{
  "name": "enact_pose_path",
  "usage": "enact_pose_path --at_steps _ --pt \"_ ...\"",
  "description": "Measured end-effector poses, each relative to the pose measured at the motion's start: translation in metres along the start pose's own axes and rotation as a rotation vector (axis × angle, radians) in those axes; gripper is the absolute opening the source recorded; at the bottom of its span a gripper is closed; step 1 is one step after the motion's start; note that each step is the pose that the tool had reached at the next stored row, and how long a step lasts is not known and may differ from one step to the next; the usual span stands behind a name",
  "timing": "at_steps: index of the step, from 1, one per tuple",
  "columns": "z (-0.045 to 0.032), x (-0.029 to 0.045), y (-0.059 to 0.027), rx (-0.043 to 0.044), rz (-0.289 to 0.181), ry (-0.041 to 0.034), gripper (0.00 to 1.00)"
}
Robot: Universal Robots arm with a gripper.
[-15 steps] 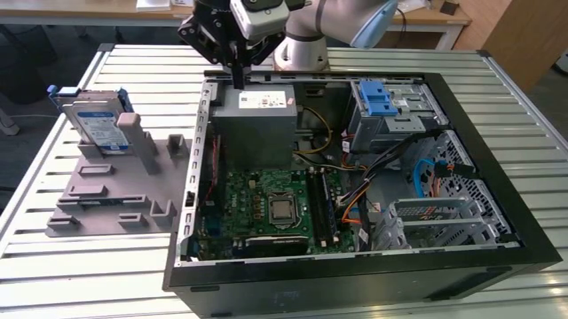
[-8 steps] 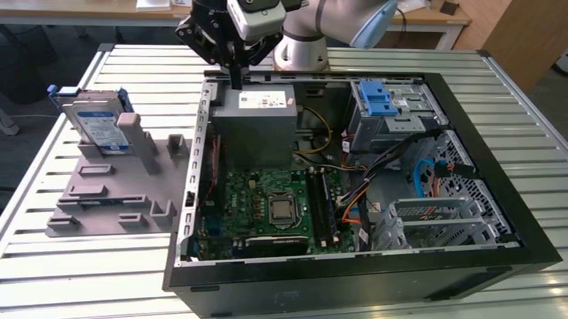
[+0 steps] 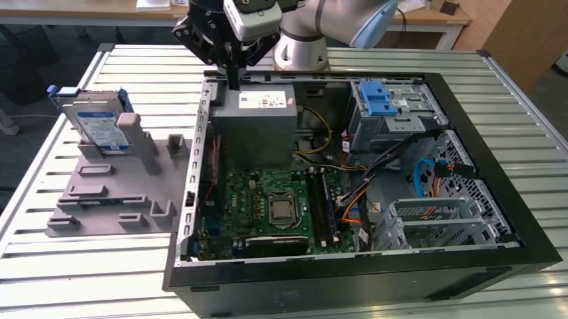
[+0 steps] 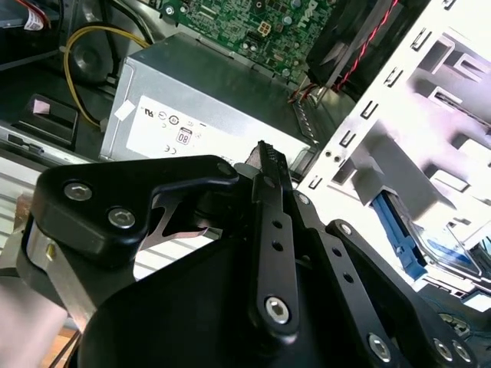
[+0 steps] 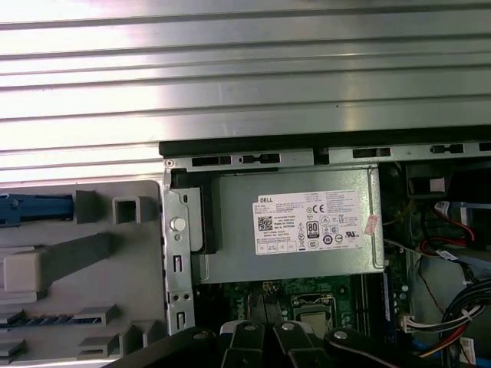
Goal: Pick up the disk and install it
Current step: 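Reach for the disk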
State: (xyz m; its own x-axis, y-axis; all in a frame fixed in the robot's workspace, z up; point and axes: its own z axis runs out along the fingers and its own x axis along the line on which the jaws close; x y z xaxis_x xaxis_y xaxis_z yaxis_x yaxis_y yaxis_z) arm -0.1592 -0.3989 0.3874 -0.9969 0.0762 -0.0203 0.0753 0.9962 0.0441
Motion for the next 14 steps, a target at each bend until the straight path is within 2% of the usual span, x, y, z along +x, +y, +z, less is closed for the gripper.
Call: enact_pose_path --at_steps 14 --pt "0.0011 0.0071 -0.0006 0.0001 0.000 0.0013 0.11"
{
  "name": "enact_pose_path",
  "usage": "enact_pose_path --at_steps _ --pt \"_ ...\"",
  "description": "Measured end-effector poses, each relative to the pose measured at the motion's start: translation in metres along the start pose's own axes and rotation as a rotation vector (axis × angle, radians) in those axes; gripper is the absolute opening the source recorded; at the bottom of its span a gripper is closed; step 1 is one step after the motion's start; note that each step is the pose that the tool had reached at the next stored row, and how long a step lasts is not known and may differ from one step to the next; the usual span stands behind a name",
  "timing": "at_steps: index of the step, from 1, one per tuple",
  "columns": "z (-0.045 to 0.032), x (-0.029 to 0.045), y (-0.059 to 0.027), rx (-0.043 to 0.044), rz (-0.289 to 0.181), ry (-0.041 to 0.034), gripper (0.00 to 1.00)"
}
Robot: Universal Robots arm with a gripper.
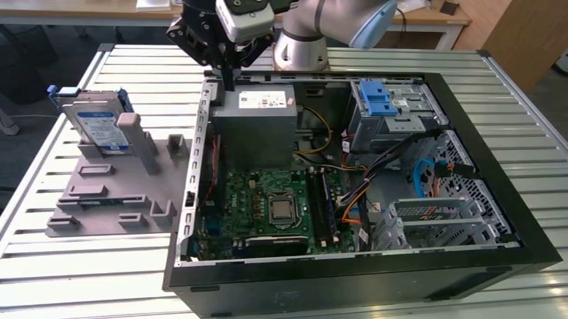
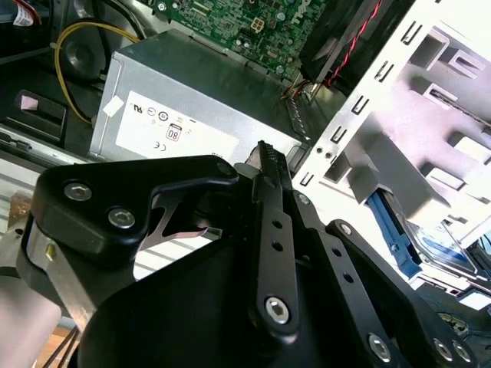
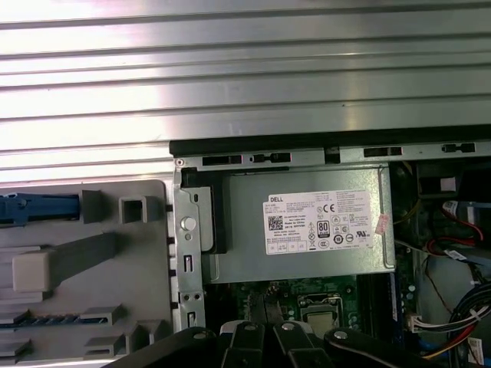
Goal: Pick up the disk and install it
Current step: 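Reach for the disk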
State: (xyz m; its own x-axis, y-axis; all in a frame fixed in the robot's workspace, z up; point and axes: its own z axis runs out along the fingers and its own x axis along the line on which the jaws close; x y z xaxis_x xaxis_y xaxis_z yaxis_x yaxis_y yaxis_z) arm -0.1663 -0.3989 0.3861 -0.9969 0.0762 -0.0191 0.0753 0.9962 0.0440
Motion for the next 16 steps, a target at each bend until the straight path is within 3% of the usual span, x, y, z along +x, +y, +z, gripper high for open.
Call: enact_pose_path --at_steps 16 --pt "0.0014 0.0082 -0.0007 0.0002 0.000 0.0021 0.11"
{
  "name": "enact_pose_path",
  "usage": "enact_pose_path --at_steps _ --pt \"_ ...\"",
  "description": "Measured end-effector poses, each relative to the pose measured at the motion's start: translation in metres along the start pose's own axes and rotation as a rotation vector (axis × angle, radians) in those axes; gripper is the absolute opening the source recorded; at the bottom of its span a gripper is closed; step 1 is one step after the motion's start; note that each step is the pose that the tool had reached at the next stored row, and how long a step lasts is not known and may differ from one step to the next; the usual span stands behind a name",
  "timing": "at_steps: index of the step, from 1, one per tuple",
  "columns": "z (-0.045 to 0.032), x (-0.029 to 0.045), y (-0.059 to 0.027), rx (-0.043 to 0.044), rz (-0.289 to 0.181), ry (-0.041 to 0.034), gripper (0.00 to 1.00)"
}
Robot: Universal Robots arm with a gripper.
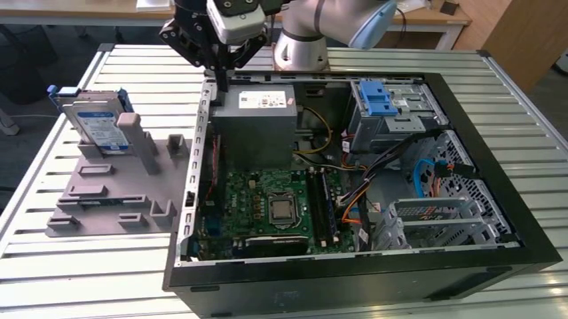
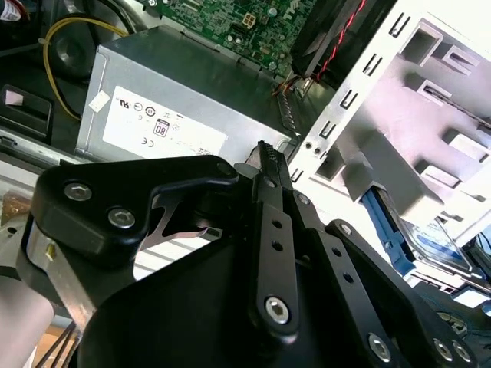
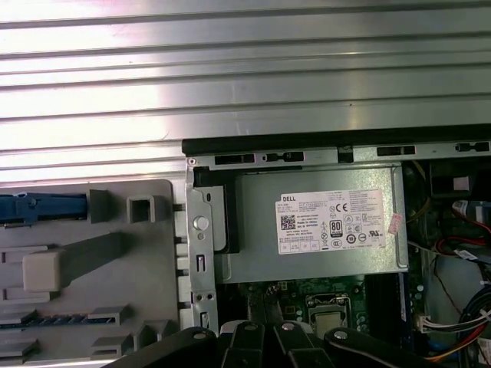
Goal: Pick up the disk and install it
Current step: 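Reach for the disk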
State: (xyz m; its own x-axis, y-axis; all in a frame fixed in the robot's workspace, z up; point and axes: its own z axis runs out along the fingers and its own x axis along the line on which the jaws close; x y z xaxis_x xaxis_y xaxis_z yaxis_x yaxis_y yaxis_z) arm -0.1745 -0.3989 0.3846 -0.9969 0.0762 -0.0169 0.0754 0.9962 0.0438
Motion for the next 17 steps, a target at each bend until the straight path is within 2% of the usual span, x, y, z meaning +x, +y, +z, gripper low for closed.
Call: enact_pose_path --at_steps 17 --pt "0.0019 0.0091 -0.0008 0.0002 0.000 0.0028 0.11"
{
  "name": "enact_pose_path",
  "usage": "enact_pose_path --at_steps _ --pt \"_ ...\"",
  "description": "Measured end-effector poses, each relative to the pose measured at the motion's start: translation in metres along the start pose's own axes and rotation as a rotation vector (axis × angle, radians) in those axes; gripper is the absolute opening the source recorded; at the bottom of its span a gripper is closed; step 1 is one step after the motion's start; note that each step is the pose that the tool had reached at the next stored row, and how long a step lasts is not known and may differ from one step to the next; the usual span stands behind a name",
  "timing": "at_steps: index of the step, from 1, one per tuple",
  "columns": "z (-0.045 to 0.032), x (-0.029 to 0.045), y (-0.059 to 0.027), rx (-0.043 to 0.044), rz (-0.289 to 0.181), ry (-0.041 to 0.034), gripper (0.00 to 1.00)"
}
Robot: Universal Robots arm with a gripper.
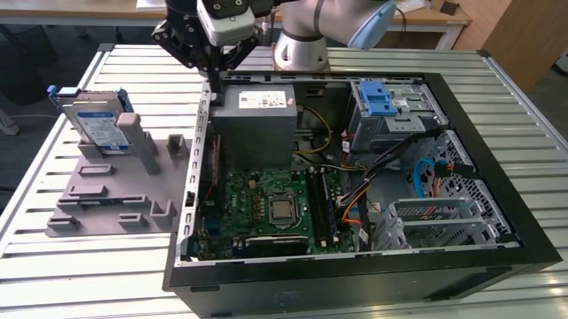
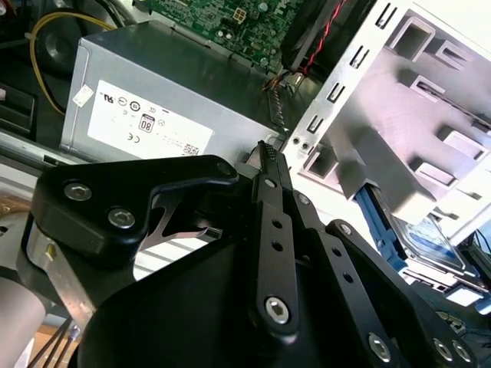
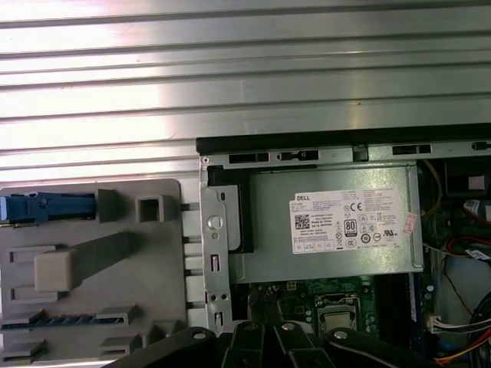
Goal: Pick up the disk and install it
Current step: 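Reach for the disk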
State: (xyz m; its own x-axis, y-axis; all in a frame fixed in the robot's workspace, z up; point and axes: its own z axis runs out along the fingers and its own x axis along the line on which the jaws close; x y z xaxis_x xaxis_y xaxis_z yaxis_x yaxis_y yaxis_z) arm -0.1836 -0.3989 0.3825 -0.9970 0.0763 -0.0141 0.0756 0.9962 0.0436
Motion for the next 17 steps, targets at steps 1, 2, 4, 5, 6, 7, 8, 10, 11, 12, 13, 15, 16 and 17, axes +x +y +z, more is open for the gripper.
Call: enact_pose_path --at_steps 1,2,4,5,6,7,8,10,11,12,13,15,16,17 --pt "0.0001 0.0005 0.0000 0.0000 0.000 0.0003 0.11" --pt "0.0003 0.0011 -0.0001 0.0000 0.000 0.0005 0.11" --pt "0.0005 0.0022 -0.0002 0.0000 0.000 0.0010 0.11" --pt "0.0007 0.0027 -0.0002 0.0001 0.000 0.0012 0.11" --pt "0.0007 0.0033 -0.0003 0.0001 0.000 0.0015 0.11" --pt "0.0009 0.0040 -0.0004 0.0002 0.000 0.0017 0.11" --pt "0.0010 0.0045 -0.0004 0.0001 0.000 0.0018 0.11" --pt "0.0012 0.0059 -0.0005 0.0002 0.000 0.0022 0.11" --pt "0.0014 0.0067 -0.0006 0.0002 0.000 0.0023 0.11" --pt "0.0015 0.0074 -0.0006 0.0002 0.000 0.0024 0.11" --pt "0.0016 0.0082 -0.0007 0.0002 0.000 0.0026 0.11" --pt "0.0019 0.0098 -0.0008 0.0002 0.000 0.0029 0.11" --pt "0.0021 0.0105 -0.0009 0.0001 0.000 0.0030 0.11" --pt "0.0022 0.0113 -0.0010 0.0002 0.000 0.0033 0.11"
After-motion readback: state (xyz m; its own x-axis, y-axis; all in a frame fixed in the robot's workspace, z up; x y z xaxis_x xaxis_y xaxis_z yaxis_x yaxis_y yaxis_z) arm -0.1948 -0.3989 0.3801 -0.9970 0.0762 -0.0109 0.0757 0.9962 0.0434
